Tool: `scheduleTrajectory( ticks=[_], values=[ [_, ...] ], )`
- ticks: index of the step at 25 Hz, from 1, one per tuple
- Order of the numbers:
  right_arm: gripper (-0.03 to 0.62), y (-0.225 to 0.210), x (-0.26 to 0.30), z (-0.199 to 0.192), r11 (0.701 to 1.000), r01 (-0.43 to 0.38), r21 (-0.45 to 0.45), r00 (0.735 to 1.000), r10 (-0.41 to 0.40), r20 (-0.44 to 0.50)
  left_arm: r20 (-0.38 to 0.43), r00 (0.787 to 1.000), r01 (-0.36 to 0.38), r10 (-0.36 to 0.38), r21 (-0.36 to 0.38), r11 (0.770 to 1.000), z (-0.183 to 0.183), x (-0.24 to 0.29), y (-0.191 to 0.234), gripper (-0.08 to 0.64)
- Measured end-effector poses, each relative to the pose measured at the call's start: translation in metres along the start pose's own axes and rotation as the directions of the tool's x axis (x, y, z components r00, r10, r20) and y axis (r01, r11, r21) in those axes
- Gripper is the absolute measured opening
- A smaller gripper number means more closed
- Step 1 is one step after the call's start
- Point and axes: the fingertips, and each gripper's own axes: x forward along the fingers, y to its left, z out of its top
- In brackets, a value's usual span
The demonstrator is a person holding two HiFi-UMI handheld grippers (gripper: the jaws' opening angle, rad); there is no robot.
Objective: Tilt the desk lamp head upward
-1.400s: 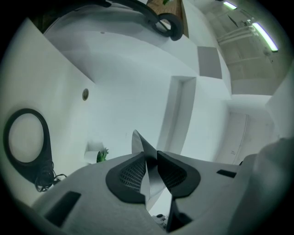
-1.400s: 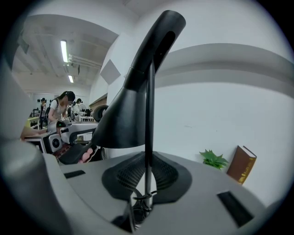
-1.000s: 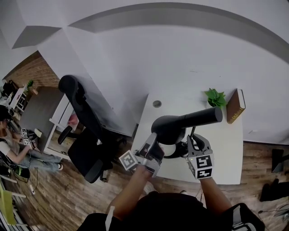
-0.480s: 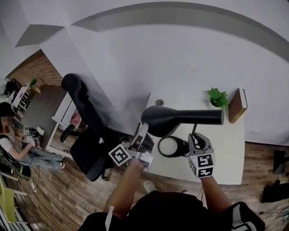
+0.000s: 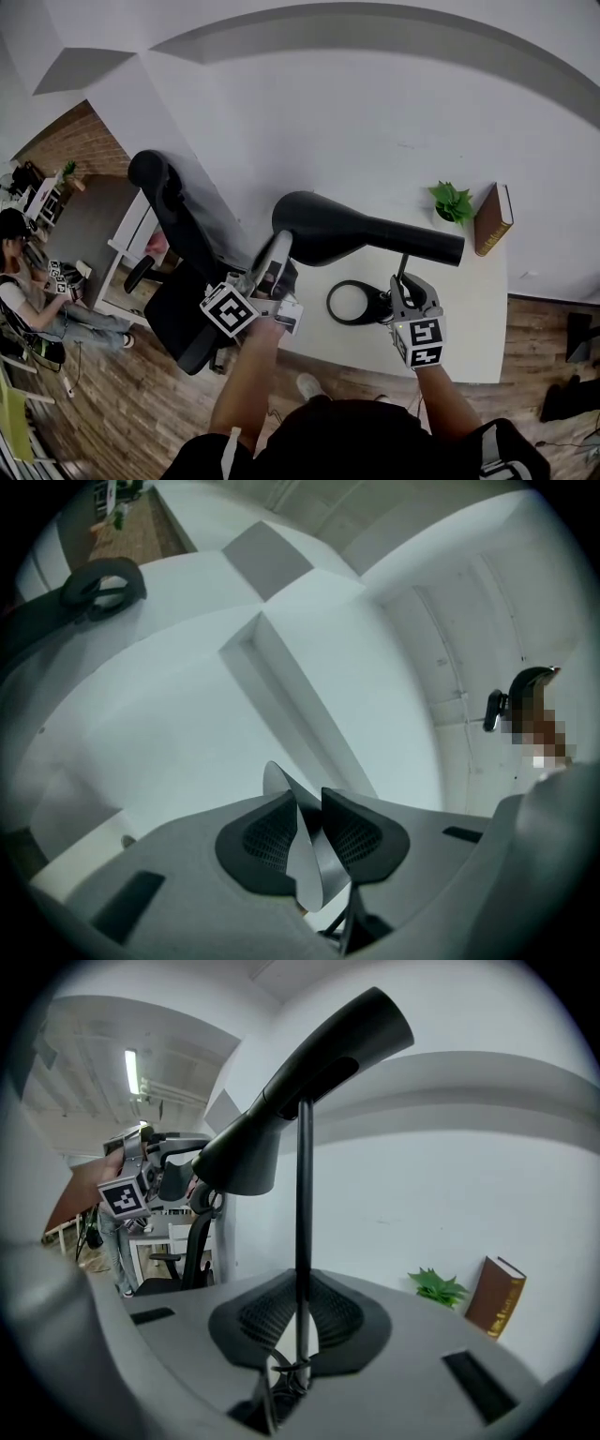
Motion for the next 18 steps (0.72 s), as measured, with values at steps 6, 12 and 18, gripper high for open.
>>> scheduleTrajectory(
  ticks=[6,12,18],
  values=[
    [0.031,0.0,0.0,0.002,1.0,-0.001,0.002,1.0,0.001,-0.001,0.007,1.0,0.028,-0.03,0.183,0.983,0.025,0.014,-0.024,0.077],
    [0.031,-0.003,0.001,0.0,1.0,0.002,0.0,1.0,-0.002,0.0,0.019,1.0,0.006,-0.013,0.351,0.936,0.042,0.03,-0.049,0.081],
    [0.031,-0.003,0.0,0.0,1.0,0.009,0.004,1.0,-0.009,0.006,0.033,0.999,0.009,-0.029,0.498,0.867,0.057,0.044,-0.081,0.083]
  ],
)
